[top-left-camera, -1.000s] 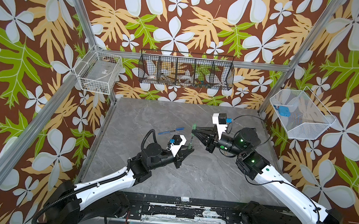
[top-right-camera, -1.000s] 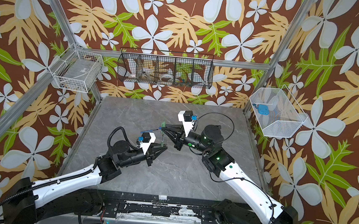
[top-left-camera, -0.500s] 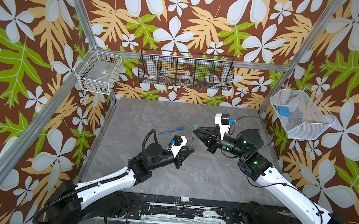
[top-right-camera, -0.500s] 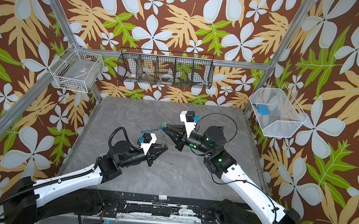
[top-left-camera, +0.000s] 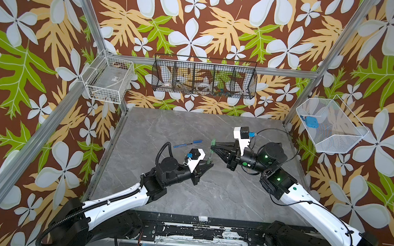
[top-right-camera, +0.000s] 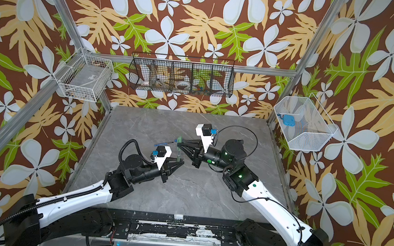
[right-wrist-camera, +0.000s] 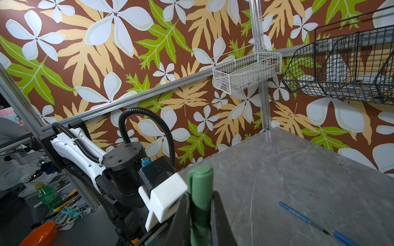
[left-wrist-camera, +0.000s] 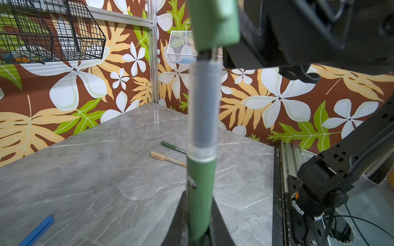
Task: Insert pens into pen caps
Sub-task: Put on the pen cap to the pen.
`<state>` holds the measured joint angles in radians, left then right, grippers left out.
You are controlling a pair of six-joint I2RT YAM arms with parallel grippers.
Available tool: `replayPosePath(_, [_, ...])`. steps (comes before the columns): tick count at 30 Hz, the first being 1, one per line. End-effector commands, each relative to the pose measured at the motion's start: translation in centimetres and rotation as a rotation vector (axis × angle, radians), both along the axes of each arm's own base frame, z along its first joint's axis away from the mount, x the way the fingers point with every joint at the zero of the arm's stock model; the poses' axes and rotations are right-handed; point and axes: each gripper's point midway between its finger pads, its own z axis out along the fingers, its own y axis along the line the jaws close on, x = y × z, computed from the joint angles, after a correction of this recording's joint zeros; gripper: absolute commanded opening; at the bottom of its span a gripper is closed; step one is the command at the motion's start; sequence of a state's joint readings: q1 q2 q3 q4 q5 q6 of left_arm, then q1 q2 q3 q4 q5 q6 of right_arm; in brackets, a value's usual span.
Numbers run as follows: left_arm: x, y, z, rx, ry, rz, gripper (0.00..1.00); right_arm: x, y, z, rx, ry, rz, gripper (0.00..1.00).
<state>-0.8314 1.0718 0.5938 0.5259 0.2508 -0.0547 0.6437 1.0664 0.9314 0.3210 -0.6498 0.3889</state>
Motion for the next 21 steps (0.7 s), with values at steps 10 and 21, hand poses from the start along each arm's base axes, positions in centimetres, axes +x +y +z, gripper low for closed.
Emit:
replayPosePath(10, [0.1,-0.1,1.0,-0.026,-0.016,0.000,0.00,0.0,0.1,0.8,0.017,-0.030,0.002,0.11])
replayPosePath(21, [-0.5,0.2,2.7,-0.069,-0.036,-0.016,0.00,0.1,0.3,-0.2,0.028,-0.011,0.004,0.11])
